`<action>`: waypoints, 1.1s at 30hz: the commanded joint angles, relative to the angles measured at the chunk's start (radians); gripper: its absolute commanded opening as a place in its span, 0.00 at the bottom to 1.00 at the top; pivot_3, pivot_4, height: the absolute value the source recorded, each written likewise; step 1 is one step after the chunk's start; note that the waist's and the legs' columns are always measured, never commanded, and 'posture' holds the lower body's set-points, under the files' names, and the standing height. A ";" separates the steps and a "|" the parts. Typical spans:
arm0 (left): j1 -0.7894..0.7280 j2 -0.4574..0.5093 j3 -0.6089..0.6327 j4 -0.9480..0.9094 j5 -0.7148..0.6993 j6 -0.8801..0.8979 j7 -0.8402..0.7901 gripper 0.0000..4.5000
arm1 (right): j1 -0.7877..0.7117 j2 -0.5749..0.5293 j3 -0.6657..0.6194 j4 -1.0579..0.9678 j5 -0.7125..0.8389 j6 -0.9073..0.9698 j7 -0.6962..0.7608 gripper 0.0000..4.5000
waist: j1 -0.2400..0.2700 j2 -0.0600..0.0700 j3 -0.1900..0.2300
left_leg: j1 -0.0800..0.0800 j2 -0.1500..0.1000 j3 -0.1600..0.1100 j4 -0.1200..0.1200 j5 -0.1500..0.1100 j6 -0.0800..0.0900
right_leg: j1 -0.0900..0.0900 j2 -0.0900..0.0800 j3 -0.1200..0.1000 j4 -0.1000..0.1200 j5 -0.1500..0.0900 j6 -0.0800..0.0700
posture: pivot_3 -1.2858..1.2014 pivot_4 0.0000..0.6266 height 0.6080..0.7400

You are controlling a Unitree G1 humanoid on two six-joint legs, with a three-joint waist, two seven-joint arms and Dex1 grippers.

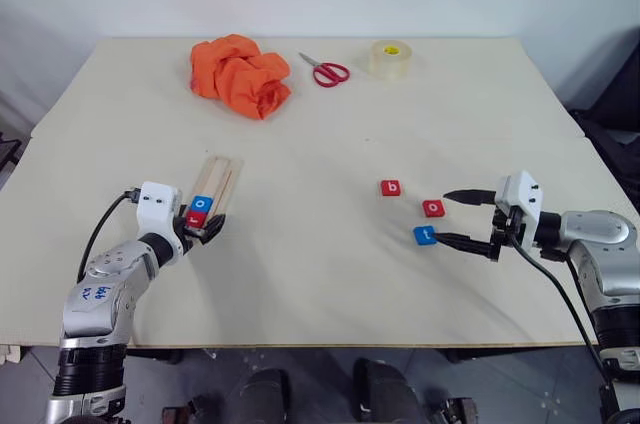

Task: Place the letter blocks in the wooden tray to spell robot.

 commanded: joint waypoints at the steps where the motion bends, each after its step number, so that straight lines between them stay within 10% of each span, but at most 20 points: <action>1: 0.039 -0.015 0.000 0.019 0.012 0.073 0.028 0.80 | -0.017 -0.014 -0.021 0.002 0.004 -0.017 0.005 1.00 | 0.000 0.000 0.000 | 0.000 0.000 0.000 0.000 0.000 0.000 | 0.000 0.000 0.000 0.000 0.000 0.000 | 0.52 0.24 1.00; 8: 0.054 -0.013 0.008 0.027 0.014 0.000 -0.009 0.76 | -0.023 -0.015 -0.022 0.020 0.001 -0.029 0.005 1.00 | -0.001 0.000 0.000 | 0.002 0.000 0.003 0.000 0.000 0.000 | 0.000 0.000 0.003 0.001 0.000 0.000 | 0.52 0.24 1.00; 24: -0.037 0.192 -0.277 0.086 0.065 -0.614 -0.760 0.76 | 0.073 -0.038 -0.072 -0.040 0.020 -0.038 -0.015 1.00 | 0.004 0.000 0.000 | -0.002 0.000 0.005 -0.001 -0.001 0.001 | -0.003 0.000 0.003 -0.002 0.000 0.000 | 0.52 0.24 1.00; 33: -0.242 0.110 -0.433 0.264 0.141 -0.735 -0.885 0.76 | 0.236 -0.094 -0.147 -0.158 0.063 -0.045 0.032 1.00 | 0.007 -0.001 0.000 | -0.002 0.000 0.005 0.001 -0.001 0.002 | -0.003 0.000 0.004 -0.002 0.001 0.002 | 0.52 0.24 1.00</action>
